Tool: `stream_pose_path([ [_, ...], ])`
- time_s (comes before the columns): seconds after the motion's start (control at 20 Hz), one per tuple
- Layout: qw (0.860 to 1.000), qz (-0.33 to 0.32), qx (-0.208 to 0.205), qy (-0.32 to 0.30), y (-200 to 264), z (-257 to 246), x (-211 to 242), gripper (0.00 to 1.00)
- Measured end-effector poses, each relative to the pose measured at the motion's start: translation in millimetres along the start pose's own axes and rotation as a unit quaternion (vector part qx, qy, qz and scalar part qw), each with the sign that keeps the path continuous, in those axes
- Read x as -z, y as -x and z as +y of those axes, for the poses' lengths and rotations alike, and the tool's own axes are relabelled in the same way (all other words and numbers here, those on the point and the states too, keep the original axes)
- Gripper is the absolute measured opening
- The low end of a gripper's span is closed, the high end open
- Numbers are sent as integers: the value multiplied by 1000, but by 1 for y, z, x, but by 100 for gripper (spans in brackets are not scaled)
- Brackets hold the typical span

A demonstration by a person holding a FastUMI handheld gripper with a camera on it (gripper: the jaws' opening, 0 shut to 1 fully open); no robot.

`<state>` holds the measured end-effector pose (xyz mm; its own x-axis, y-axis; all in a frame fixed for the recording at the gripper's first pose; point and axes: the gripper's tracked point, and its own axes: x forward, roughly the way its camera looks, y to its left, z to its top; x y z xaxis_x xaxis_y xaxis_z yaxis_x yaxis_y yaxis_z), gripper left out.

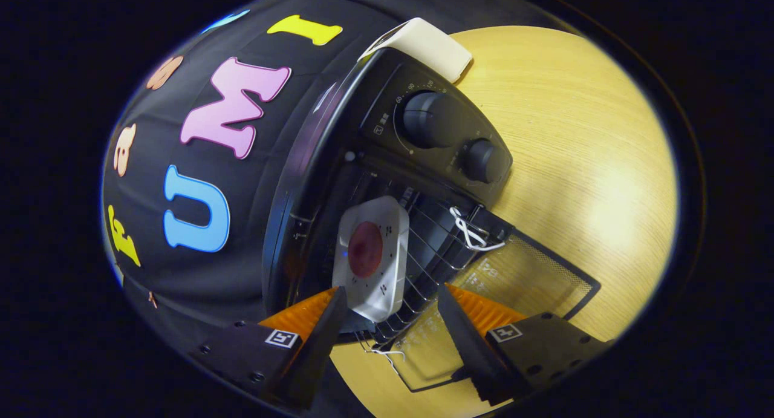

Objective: Open the toaster oven, put the food inside, and close the toaster oven door.

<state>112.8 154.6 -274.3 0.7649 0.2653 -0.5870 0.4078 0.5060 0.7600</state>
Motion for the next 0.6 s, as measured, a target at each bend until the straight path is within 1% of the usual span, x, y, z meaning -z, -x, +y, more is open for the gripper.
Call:
stream_pose_path([
  [0.1, 999, 1, 3, 38, 9, -4, 0, 99],
  [0.25, 992, 3, -9, 129, 29, -6, 0, 99],
  [0.35, 980, 8, -9, 200, 42, -13, 4, 99],
  [0.45, 963, 20, 3, 269, 53, -26, 9, 99],
  [0.6, 939, 20, 9, 343, 66, -38, 13, 99],
])
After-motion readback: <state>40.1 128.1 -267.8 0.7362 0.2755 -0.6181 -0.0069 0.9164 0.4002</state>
